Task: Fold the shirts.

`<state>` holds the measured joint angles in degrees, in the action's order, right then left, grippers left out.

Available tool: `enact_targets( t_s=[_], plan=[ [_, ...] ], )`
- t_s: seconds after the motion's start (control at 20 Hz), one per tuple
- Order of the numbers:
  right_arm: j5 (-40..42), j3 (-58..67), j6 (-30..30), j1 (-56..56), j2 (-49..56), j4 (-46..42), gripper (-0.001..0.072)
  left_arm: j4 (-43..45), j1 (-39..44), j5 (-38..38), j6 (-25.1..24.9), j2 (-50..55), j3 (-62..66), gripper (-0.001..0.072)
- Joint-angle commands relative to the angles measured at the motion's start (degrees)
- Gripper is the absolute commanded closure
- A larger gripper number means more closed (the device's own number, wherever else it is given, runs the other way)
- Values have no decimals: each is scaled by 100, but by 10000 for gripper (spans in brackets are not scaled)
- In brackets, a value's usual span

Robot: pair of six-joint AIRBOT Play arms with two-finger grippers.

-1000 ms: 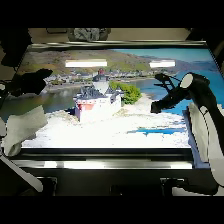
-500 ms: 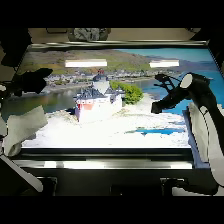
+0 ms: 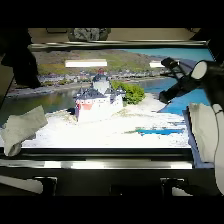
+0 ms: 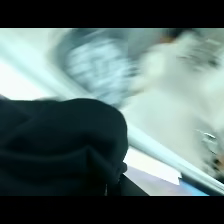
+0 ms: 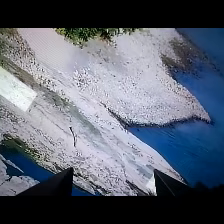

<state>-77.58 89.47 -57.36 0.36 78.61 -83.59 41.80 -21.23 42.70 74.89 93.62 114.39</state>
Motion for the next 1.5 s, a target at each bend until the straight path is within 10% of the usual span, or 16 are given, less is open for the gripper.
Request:
enact_targets(
  t_s=[0.0,0.4,0.95,1.0,1.05,1.1,1.45],
  plan=[
    [15,621,85,2,-750,-417,106,-44,619,859,-610,-1615,-9,687],
    [-1893,697,42,2,-2251,-415,107,503,2459,3220,186,-2870,-334,687],
    [-2107,461,85,2,-1569,-413,109,468,5654,1539,-271,-1093,-4795,682],
    [-2107,461,85,2,-1423,-413,108,345,5702,1598,-249,-824,-4732,549],
    [-2107,461,92,2,-1292,-413,108,192,5643,1790,-247,-678,-4583,167],
    [-2105,461,131,2,-1156,-411,104,186,5473,2039,-304,-662,-4341,-4],
    [-1775,-238,463,2,-688,942,34,2284,2804,3410,197,-1338,-3171,-2]
  ],
)
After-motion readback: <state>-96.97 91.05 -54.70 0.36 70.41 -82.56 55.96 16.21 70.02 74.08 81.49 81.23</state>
